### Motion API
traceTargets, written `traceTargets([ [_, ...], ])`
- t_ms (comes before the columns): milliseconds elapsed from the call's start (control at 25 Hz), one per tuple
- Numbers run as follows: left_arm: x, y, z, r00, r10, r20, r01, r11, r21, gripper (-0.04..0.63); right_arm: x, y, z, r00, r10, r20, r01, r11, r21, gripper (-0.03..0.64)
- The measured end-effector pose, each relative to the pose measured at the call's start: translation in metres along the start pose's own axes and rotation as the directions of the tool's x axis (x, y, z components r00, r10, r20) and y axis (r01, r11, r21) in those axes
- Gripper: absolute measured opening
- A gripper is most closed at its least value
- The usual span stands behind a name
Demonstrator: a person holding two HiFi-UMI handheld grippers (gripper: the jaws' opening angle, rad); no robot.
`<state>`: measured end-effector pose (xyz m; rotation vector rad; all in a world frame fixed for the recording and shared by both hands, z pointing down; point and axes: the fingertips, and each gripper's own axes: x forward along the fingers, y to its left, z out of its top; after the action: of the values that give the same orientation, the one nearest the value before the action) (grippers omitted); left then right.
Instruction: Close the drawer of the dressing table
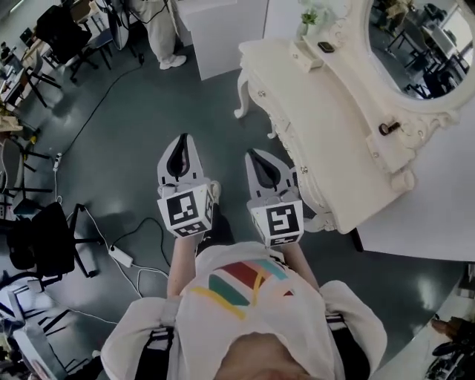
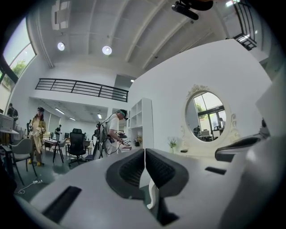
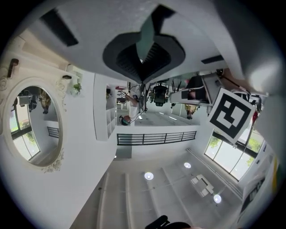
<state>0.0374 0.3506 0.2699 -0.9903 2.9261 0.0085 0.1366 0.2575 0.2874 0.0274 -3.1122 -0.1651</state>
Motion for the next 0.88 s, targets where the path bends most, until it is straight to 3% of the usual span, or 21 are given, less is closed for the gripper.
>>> traceTargets([
  [320,0.120,0.044,-0.003,0.998,-0.058,-0.019,0.057,0.998,-0.038,0.008,0.112,-0.033,0.000,0.996,-0.072,-0.057,0.071,0.997,-0.010,0.000],
  [520,0.192,0.061,0.002,0.990,-0.142,-0.014,0.142,0.989,-0.035,0.008,0.180,-0.057,0.010,0.988,-0.137,-0.069,0.137,0.991,-0.009,0.000],
  [760,0.264,0.067,0.012,0.964,-0.267,0.012,0.267,0.964,-0.006,0.008,0.249,-0.079,0.016,0.976,-0.202,-0.081,0.203,0.979,0.011,0.000],
  [880,0.294,0.062,0.011,0.940,-0.341,0.014,0.341,0.940,0.012,0.008,0.271,-0.095,0.018,0.957,-0.280,-0.070,0.282,0.959,0.024,0.000],
])
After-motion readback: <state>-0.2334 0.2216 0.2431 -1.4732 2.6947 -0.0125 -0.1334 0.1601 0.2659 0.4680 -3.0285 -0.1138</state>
